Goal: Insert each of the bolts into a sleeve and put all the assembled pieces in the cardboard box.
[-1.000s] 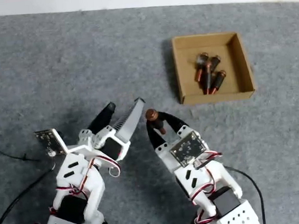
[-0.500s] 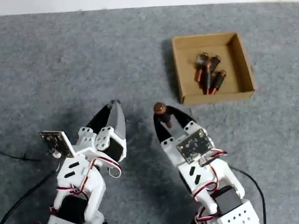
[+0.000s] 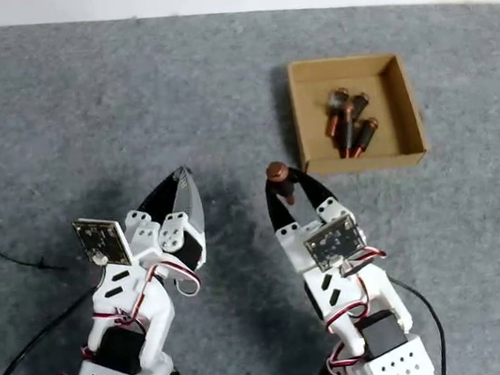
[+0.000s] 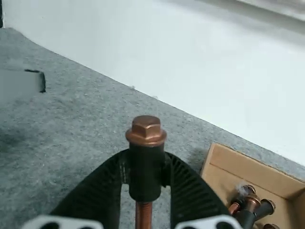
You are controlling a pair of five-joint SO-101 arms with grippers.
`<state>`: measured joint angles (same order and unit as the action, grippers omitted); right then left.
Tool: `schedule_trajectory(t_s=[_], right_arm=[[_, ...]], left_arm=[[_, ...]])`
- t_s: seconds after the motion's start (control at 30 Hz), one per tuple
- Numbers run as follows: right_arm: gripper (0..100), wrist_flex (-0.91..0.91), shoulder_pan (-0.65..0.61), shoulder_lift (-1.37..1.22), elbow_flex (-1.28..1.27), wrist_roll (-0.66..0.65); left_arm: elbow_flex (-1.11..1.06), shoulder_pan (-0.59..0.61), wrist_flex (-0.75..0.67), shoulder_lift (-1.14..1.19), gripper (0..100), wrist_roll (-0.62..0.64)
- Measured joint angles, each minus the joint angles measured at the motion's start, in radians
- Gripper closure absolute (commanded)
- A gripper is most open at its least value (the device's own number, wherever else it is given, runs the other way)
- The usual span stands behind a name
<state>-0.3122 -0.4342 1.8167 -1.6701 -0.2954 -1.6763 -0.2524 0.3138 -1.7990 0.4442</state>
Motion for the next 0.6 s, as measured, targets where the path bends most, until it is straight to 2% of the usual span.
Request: schedule_trajectory(t_s=[0.23,0.4,0.6], right_arm=[[99.5,0.000,0.069,0.000,0.000,0.074],[99.5,0.000,0.078,-0.005,0.012,0.072],[99.5,0.009,0.138,-0.264,0.143,0.071]], left_arm=[[0.000,0.000,0.002,0.000,99,-0.008],[0.000,0.000,0.002,0.000,99,-0.008],[0.000,0.000,0.002,0.000,99,-0.008]])
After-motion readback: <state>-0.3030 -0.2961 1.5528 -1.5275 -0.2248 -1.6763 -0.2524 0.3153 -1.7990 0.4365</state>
